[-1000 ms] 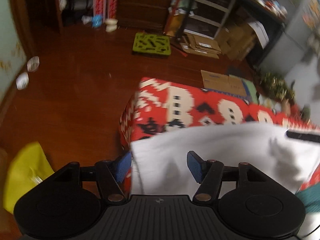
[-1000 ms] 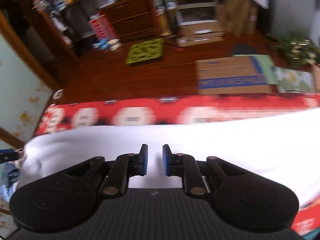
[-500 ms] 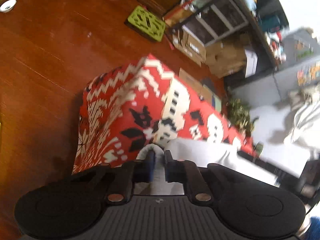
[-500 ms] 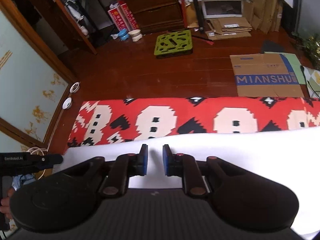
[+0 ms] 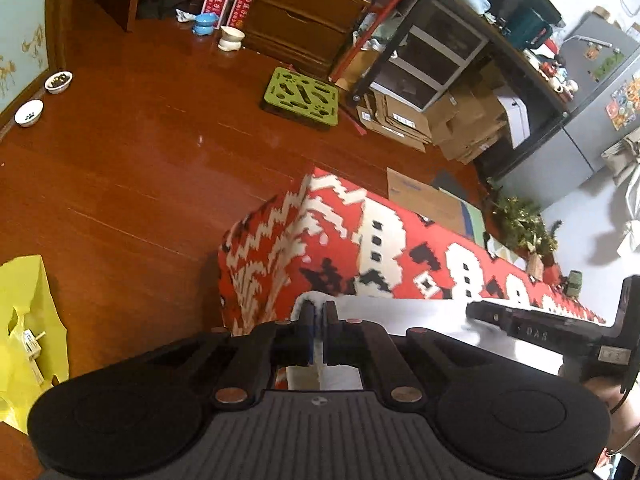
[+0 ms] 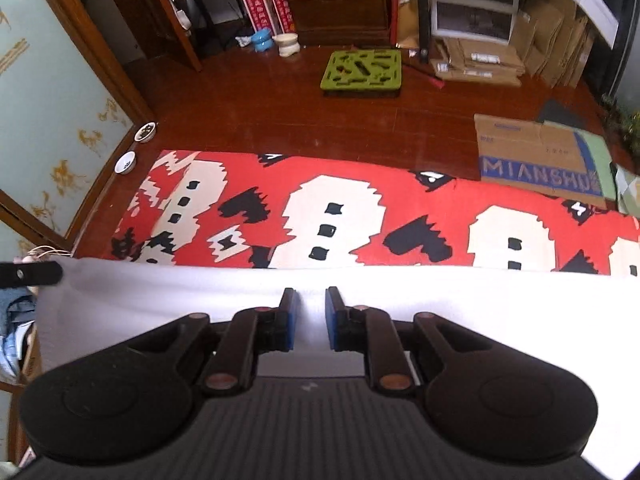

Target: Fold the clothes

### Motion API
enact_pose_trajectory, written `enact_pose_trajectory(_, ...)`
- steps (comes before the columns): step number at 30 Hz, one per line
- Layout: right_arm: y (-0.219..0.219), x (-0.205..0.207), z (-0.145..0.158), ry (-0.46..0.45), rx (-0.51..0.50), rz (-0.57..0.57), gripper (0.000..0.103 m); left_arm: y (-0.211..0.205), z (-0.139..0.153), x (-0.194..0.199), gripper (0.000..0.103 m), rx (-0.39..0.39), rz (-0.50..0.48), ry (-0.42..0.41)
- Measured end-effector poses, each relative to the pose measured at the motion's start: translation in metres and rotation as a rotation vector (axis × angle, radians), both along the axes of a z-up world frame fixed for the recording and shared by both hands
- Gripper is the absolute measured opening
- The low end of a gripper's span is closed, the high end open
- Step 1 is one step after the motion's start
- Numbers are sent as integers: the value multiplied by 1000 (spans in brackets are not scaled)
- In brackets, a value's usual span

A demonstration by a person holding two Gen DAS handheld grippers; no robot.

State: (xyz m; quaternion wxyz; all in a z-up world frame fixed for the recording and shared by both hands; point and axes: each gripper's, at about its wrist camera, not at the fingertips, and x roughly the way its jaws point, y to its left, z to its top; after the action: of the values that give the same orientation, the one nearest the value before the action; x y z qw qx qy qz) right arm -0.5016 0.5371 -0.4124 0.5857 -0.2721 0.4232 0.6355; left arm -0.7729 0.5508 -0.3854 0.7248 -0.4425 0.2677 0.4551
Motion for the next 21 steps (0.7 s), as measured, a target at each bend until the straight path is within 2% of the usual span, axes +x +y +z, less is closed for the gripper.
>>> enact_pose_trajectory(4,20,-8,2,-18,36,-9,18,6,-2,-2,4,-2,16,4)
enact_pose_trajectory(7,38,-13,4,-20,22,28,18,4,-2,1,4,6,-7,21)
enact_pose_trajectory(10,36,-10,20,-28,62,97,18,5,-3,-1,4,3,-9,15)
enact_pose_trajectory(13,23,5,32,-115,76,212,22,6,-5,-3,4,-3,-7,8)
enact_pose_trajectory(15,15,23,33,-160,59,252,30,5,-4,-2,4,-1,-10,3)
enact_pose_trajectory(19,6,58,24,-234,9,299,31,5,-6,-1,4,-7,-14,6)
enact_pose_trajectory(21,7,65,16,-240,-6,324,30,6,-6,0,4,-10,-14,8)
